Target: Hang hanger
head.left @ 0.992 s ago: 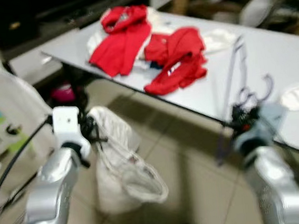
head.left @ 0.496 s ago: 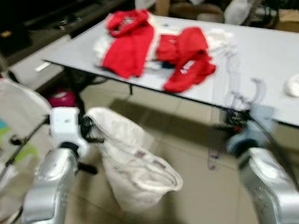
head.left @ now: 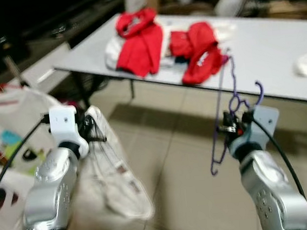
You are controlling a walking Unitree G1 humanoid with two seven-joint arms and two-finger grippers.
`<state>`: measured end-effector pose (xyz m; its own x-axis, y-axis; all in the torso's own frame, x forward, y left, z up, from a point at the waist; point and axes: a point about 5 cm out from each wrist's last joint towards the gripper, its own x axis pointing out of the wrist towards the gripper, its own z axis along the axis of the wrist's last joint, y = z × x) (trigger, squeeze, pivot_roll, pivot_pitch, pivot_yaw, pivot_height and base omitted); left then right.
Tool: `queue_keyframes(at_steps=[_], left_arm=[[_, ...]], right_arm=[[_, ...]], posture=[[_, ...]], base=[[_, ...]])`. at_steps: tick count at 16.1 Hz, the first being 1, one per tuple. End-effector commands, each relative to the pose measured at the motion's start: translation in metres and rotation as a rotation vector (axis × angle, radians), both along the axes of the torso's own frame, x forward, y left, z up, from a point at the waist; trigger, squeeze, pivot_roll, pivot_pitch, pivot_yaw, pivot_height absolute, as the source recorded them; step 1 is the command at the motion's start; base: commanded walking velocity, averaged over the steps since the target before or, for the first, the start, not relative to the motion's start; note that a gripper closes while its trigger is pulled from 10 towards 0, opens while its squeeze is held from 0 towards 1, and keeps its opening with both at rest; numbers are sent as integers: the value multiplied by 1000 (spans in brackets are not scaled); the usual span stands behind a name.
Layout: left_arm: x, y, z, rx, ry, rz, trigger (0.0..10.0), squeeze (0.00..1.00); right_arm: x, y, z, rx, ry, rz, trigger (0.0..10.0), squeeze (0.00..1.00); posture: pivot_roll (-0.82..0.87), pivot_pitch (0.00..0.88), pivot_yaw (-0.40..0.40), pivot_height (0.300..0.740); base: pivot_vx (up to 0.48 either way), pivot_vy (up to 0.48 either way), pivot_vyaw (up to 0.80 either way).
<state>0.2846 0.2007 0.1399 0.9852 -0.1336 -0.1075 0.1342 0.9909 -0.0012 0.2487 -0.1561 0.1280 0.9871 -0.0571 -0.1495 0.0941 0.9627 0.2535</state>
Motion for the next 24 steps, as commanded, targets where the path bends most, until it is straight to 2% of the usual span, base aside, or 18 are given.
queue_keyframes(at_steps=[1, 4, 7, 8, 10, 14, 17, 18, 20, 22, 24], left_arm=[[2, -11, 12, -19, -62, -43, 10000, 0], [4, -19, 13, -36, -103, -77, 10000, 0], [11, -21, 18, -44, -135, -64, 10000, 0], [17, -19, 24, -30, -168, -26, 10000, 0], [20, -17, 28, -41, -180, 1, 10000, 0], [25, -19, 42, -31, -219, -58, 10000, 0], [34, -32, 67, -53, -271, -193, 10000, 0], [36, -40, 77, -47, -288, -274, 10000, 0], [39, -46, 89, -36, -317, -355, 10000, 0], [57, -47, 123, -13, -390, -409, 10000, 0], [71, -50, 144, 44, -435, -460, 10000, 0]], right_arm=[[-1, -10, 1, -8, 1, -34, 10000, 0], [1, -11, 5, -39, -11, 6, 10000, 0], [11, -9, 13, -74, -38, 99, 10000, 0], [15, -7, 13, -122, -26, 163, 10000, 0], [18, -9, 11, -163, -12, 209, 10000, 0], [20, -9, 23, -187, -71, 382, 10000, 0], [9, -15, 37, -261, -112, 645, 10000, 0], [5, -20, 41, -302, -109, 727, 10000, 0], [-2, -27, 47, -332, -106, 828, 10000, 0], [-35, -48, 60, -344, -46, 1102, 10000, 0], [-46, -56, 77, -293, -66, 1185, 10000, 0]], posture=[[-57, 0, 53, 740], [-62, 0, 32, 740], [-62, 0, 20, 740], [-73, 0, 22, 740], [-73, 0, 20, 740], [-62, 0, 1, 740], [-54, 0, -11, 740], [-53, 0, -11, 740], [-53, 0, -9, 740], [-50, 0, -9, 740], [-50, 0, -6, 740]], base=[[0, 0, -800], [104, 0, -800], [337, 0, -800], [401, 0, 0], [407, 0, 0], [408, 0, 0], [407, 0, 0], [409, 0, 0], [407, 0, 0], [409, 0, 0], [407, 0, 0]])
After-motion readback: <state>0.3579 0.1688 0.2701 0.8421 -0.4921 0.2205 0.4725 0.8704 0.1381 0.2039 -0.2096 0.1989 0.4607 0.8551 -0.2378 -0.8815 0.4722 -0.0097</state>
